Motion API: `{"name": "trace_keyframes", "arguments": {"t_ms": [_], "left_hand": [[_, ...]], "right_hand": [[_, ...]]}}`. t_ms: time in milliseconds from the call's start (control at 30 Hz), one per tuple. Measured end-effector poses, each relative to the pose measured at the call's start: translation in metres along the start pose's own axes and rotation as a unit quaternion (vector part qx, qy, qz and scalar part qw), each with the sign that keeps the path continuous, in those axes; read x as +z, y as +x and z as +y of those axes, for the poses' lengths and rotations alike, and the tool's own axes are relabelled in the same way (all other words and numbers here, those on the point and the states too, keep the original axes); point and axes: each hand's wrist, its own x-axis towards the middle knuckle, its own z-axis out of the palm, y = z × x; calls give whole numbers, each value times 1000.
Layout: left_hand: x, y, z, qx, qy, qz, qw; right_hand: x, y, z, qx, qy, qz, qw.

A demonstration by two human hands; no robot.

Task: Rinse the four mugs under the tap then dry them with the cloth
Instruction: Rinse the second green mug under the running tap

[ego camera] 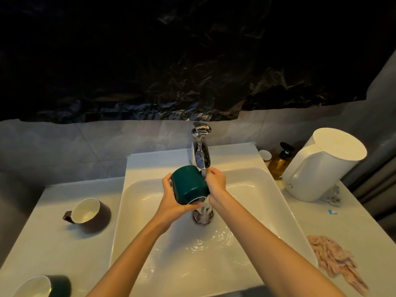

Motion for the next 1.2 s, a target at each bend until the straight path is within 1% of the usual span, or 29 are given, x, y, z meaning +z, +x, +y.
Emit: {"name": "trace_keyframes", "arguments": {"t_ms": [67, 133, 233, 300, 367, 400, 467, 533, 600, 733, 833, 900, 967, 1000, 1033, 1100, 1133, 1200], "left_hand": [[1, -2, 0, -10, 2, -4, 1000], [0, -5, 4, -10, 48, -30, 998], [-8, -6, 14, -3, 130, -48, 990], [-15, -6, 20, -4, 140, -66, 988], [-19, -4, 22, -24, 90, -94, 991], [-20, -4, 22, -37, 54, -100, 993], [-20, -3, 20, -53, -3, -89, 995], [-21, -2, 14, -59, -47, -71, 995], [-21, 0, 10, -66, -102, -41, 992], [-16, 6, 7, -86, -176, 19, 981], [-8, 9, 8, -110, -212, 61, 969], [-5, 10, 8, -116, -215, 79, 966], [-4, 10, 9, -114, -192, 76, 972], [-4, 10, 9, -112, -173, 69, 976], [-4, 11, 9, -110, -155, 62, 980], [-2, 11, 9, -117, -147, 58, 981], [-1, 11, 9, -124, -159, 64, 977], [1, 14, 8, -150, -202, 94, 963]], "right_hand": [[-3, 3, -6, 19, -38, -25, 999], [-6, 8, -9, 46, -69, -55, 995], [-10, 13, -15, 131, -74, -90, 984], [-14, 15, -21, 181, -103, -123, 970], [-15, 15, -28, 197, -144, -162, 956], [-15, 15, -29, 208, -137, -183, 951], [-14, 14, -29, 224, -100, -207, 947], [-14, 10, -28, 234, -37, -215, 947], [-11, 8, -21, 209, 4, -209, 955], [5, -7, -2, 65, -47, -148, 986], [10, -20, 12, -43, -56, -122, 990], [7, -28, 19, -72, -69, -115, 988], [4, -28, 20, -75, -99, -110, 986], [3, -24, 18, -57, -111, -106, 987], [2, -19, 12, -13, -109, -96, 989], [3, -9, 0, 109, -65, -98, 987], [4, -8, -4, 145, -45, -102, 983], [11, -10, -2, 140, -34, -98, 985]]}}
